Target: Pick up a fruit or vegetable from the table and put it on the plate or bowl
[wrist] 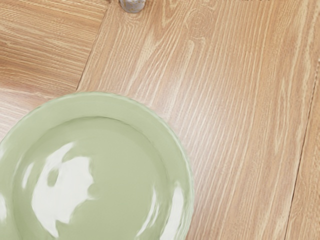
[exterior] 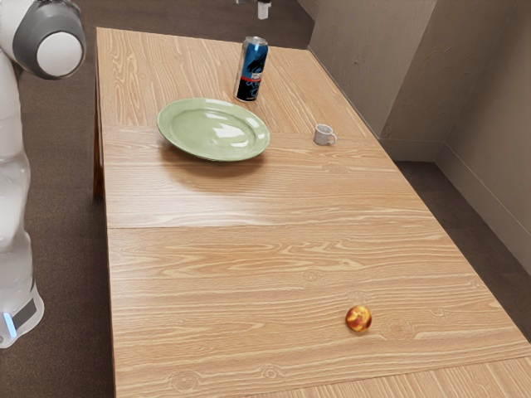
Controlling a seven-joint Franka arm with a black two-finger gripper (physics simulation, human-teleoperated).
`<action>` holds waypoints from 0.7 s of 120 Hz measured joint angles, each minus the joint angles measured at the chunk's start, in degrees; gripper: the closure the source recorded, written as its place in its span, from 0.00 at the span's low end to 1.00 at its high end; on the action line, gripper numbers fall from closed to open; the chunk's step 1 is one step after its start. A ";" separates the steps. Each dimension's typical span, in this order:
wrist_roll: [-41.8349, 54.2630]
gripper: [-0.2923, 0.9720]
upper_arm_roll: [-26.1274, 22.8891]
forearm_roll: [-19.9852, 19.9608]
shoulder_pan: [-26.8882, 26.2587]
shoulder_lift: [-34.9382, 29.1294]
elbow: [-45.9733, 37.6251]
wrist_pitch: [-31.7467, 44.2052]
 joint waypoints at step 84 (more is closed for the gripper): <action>-1.77 0.25 -19.53 0.56 -17.36 18.19 0.03 9.15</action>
